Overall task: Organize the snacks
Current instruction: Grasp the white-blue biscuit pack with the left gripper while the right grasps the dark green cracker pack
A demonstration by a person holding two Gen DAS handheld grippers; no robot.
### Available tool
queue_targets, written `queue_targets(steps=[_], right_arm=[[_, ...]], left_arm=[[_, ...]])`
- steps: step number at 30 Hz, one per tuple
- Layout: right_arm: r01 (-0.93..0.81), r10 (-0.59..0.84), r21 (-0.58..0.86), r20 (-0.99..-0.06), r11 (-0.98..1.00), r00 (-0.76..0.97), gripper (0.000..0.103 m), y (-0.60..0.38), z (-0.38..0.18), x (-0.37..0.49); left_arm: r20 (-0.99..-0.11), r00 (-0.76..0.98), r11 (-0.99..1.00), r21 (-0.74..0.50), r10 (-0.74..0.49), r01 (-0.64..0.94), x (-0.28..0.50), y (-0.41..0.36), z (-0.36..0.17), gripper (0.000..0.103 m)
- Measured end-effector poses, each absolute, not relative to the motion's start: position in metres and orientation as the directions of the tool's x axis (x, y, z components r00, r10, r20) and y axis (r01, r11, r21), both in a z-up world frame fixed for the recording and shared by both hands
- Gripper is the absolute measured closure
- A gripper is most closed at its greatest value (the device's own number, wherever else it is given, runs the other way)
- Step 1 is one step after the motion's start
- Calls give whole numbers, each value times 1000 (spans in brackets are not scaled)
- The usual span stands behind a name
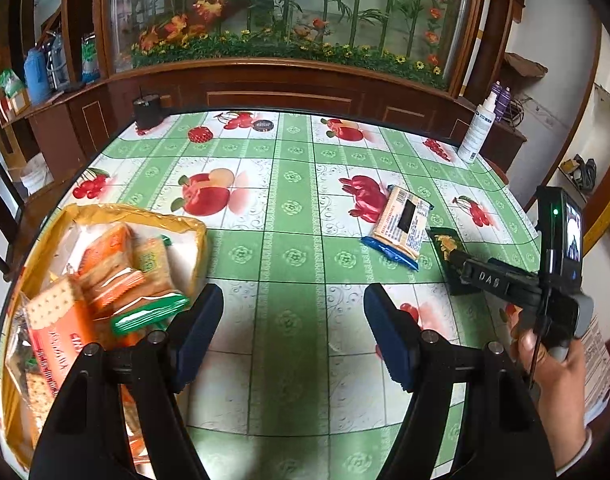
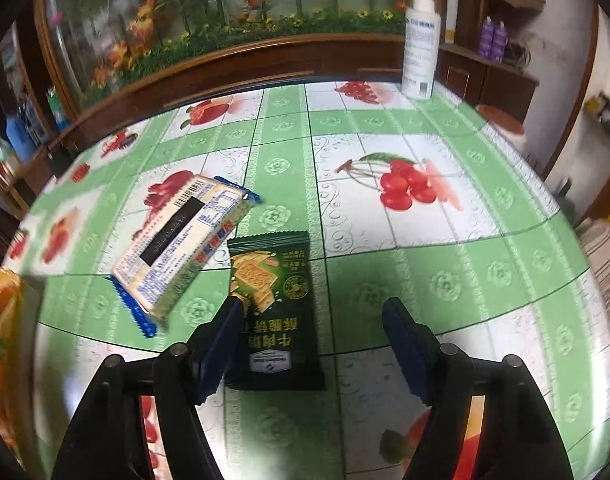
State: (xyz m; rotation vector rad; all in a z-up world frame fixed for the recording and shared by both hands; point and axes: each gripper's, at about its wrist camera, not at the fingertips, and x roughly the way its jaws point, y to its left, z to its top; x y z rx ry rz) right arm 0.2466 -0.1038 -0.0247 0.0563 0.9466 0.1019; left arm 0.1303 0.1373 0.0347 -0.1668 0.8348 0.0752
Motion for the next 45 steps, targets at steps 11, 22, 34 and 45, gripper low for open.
queue_targets(steps=[11,22,34,45], right_arm=[[-144,26,-75,-804,987,594,57,-75,-30,242],[-112,129,76,-779,991,614,57,-126,-12,193],[-165,239,173,-714,971,658,58,-152,25,131],[-169,272,214,-712,962,647,57,-155,21,113]], left_arm=[[-761,649,992,-63,23,-110,168,118,33,31],[-794,608,998,49,17,37,229,48,10,31],[-820,563,983,169,97,78,278,14,-25,20],[-830,557,997,11,-32,74,280,29,-37,44]])
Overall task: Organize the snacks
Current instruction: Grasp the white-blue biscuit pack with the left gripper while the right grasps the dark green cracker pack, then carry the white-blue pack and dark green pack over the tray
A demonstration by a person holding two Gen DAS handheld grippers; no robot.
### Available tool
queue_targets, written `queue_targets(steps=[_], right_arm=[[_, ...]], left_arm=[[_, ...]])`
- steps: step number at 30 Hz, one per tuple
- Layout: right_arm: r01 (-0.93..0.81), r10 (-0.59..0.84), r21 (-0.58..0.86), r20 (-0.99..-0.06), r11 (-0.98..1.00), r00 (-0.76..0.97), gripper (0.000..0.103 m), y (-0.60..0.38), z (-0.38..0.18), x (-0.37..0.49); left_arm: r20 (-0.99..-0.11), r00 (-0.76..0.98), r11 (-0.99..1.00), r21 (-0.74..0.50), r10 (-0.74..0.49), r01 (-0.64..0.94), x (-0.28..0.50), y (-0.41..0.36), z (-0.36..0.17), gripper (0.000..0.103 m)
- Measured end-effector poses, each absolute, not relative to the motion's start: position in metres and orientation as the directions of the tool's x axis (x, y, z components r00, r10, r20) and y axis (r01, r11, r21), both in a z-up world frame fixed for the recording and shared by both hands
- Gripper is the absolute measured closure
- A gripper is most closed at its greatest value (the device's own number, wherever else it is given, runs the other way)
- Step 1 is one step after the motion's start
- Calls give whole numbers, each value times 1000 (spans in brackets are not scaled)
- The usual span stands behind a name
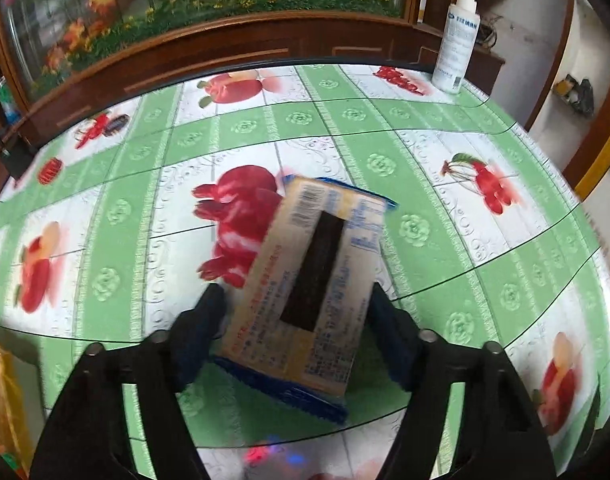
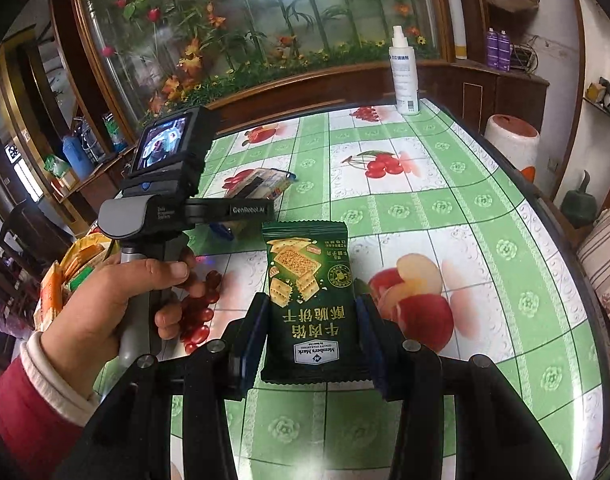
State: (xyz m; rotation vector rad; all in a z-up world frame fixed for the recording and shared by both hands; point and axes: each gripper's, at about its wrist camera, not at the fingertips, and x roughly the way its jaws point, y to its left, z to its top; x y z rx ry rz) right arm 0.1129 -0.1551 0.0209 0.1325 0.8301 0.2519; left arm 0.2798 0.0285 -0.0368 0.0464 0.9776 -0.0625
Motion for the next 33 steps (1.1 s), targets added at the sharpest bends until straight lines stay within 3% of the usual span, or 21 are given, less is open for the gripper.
queue_targets(steps=[12,33], right_arm=[[-170,284,229,-712,958,642,58,-151,18,88],[-254,372,272,-673,928,640,58,-128,15,-2]], left_arm=[[-822,569,1000,10,0,15,223,45,-35,47],[-735,675,993,-26,62,-119,14,81,6,47]])
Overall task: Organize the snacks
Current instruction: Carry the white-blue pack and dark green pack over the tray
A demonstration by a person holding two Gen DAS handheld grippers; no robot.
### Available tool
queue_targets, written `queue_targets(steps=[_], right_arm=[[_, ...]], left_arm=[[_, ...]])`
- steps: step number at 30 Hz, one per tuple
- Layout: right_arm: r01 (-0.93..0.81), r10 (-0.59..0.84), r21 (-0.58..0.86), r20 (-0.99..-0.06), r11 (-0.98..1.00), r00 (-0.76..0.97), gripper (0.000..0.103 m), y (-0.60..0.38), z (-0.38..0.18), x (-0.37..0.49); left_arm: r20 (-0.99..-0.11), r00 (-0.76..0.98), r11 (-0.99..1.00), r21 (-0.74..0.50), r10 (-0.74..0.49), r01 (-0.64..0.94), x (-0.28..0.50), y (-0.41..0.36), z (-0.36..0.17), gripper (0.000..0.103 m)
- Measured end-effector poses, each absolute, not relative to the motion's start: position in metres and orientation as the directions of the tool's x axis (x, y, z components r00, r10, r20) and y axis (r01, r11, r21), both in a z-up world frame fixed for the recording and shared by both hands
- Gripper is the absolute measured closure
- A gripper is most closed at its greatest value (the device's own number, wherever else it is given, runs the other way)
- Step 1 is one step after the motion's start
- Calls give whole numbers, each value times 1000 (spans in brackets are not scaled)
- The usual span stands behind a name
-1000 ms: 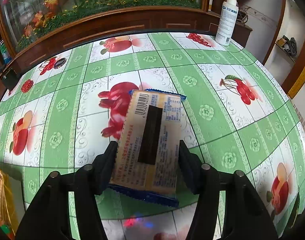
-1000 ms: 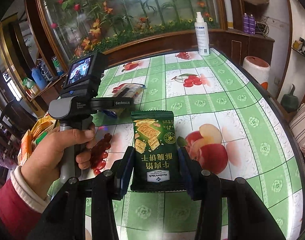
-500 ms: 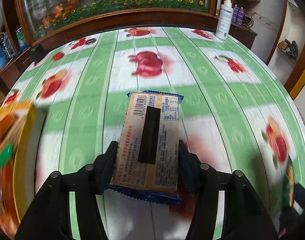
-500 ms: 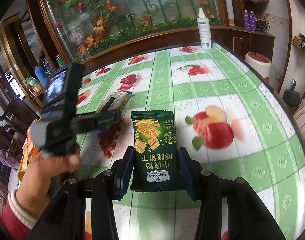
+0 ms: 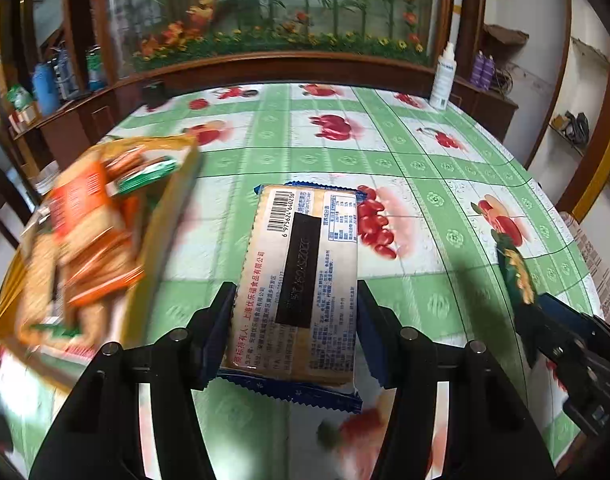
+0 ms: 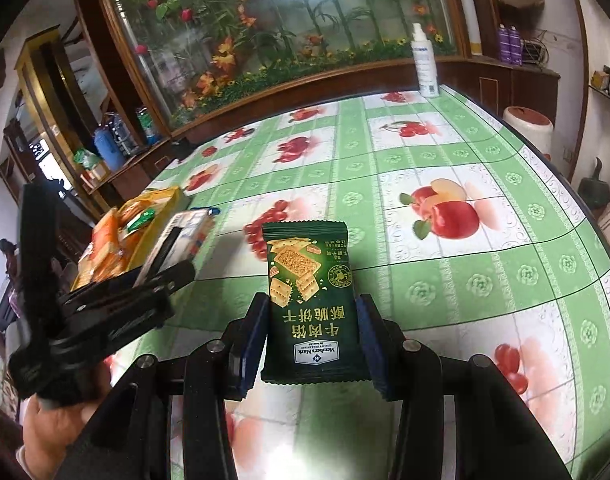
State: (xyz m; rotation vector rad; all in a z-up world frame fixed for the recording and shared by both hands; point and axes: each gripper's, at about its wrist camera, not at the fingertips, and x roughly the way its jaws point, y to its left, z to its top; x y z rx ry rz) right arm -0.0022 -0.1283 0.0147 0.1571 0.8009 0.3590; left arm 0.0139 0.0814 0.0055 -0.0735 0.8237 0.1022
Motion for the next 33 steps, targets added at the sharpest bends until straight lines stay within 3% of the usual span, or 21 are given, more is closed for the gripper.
queue_targets(steps=[33], right_arm=[[-498,487,208,-690,842,536,58,-4,12,-63]], left_arm=[[-676,704,941,-46,218,-336,-95,196,12,47]])
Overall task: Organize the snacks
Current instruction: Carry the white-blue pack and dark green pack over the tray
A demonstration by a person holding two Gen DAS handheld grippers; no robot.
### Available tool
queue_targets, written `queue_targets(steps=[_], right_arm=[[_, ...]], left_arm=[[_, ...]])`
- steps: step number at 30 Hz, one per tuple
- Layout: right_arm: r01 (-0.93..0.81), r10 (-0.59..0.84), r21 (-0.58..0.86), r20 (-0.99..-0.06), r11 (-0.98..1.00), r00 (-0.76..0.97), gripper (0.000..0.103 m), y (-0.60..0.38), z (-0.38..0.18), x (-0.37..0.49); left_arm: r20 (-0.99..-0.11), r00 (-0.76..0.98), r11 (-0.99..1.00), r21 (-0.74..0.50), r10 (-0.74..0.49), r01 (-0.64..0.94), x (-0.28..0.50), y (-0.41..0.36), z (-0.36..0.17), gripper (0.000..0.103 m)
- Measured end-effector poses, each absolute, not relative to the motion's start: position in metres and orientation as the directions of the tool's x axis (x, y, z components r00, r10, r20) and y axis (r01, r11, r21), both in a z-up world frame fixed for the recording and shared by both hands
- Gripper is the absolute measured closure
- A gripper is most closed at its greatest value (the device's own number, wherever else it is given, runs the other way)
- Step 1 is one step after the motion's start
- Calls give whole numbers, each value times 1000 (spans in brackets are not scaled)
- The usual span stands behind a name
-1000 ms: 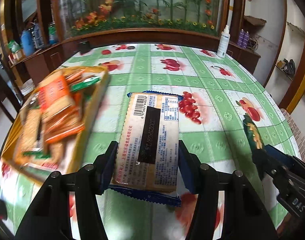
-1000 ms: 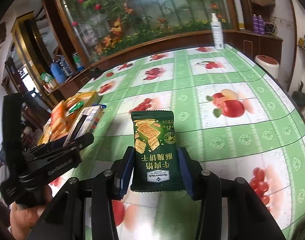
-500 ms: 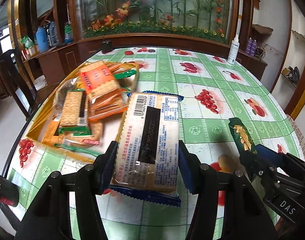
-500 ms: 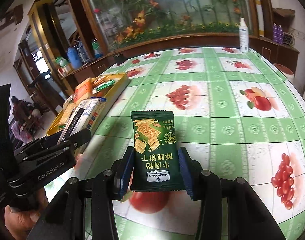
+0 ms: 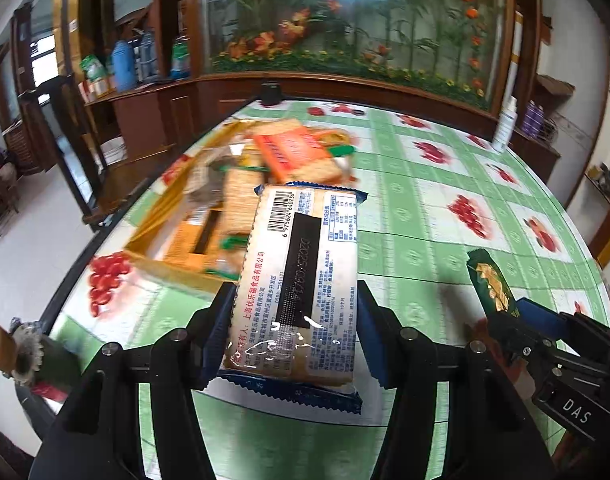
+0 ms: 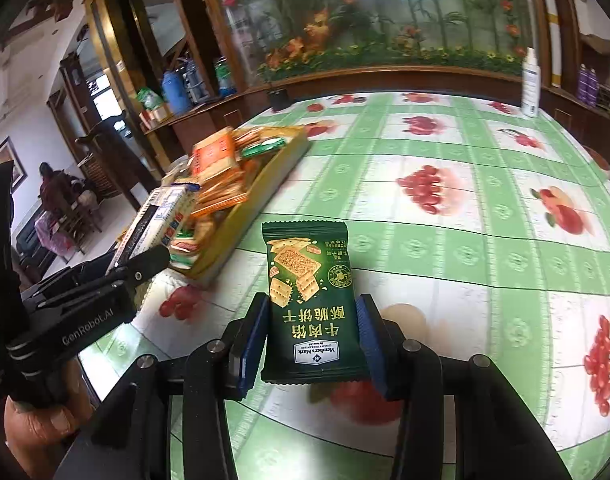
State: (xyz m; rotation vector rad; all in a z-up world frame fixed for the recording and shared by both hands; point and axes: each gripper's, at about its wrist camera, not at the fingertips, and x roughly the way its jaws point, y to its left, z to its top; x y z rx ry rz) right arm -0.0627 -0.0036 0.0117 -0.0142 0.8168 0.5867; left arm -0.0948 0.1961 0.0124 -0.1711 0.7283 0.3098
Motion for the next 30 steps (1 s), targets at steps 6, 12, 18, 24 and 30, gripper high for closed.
queue_targets(steps=[6,12,18,24,30], right_arm=[[-548,513,200,-692,812,508,58,27,12,-64],[-587,532,192,-693,787,487,58,53,14,-64],[-615,544,183,-693,767,473,58,77,17,-61],[-621,555,192,-689,760,466,58,91,19,-50],[-632,568,199,-683,749,459,58,107,22,-41]], left_arm=[[-675,694,919,-63,249,-390,-101,224,12,47],[-677,687,903,-79,262,-422,-105,244,10,47],[-679,683,891,-95,269,-445,-107,259,8,47],[-681,678,881,-104,275,-461,-105,272,8,47],[-678,682,880,-110,274,-462,-100,277,9,47]])
